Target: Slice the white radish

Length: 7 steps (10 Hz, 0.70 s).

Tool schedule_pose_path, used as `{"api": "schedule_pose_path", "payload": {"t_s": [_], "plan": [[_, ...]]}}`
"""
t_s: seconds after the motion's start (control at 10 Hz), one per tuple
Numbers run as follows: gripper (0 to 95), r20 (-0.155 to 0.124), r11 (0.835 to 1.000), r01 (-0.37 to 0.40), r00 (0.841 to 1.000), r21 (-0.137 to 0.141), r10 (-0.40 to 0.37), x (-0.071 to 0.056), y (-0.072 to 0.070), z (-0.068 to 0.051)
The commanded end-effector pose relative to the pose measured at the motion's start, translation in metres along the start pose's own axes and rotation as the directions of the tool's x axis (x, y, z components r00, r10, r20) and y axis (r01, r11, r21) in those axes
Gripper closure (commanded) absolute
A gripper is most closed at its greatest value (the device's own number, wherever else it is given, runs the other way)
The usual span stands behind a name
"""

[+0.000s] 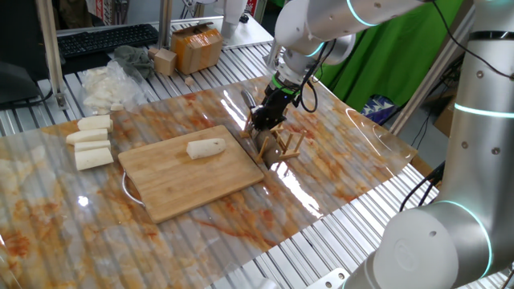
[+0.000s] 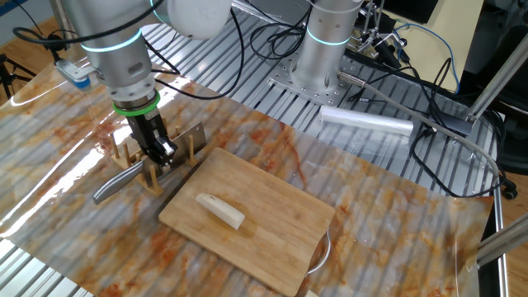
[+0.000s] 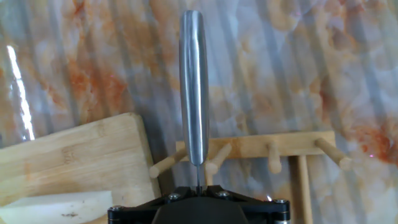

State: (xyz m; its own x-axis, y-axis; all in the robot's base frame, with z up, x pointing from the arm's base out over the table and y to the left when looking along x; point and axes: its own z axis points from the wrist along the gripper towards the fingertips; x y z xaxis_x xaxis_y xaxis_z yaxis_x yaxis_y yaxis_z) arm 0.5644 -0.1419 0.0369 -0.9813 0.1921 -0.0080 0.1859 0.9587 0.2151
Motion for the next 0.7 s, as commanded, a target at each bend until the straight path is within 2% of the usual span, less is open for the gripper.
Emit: {"api": "schedule_pose_path", "payload": {"t_s": [0.1,0.2,0.4,0.5,0.6,0.7], "plan": [[95.0,0.005,0.998,0.017,1.0,0.057,-0.018,0.0,0.002,-0.008],[95.0,0.006,0.997,0.021,1.0,0.069,-0.022,0.0,0.003,-0.014],[95.0,0.0,0.994,0.029,1.0,0.11,-0.029,0.001,0.006,-0.037],[95.0,-0.001,0.992,0.035,0.999,0.124,-0.035,0.002,0.007,-0.044],[95.0,-0.007,0.989,0.045,0.999,0.138,-0.044,0.004,0.007,-0.057],[95.0,-0.01,0.989,0.052,0.999,0.141,-0.051,0.005,0.007,-0.064]]}}
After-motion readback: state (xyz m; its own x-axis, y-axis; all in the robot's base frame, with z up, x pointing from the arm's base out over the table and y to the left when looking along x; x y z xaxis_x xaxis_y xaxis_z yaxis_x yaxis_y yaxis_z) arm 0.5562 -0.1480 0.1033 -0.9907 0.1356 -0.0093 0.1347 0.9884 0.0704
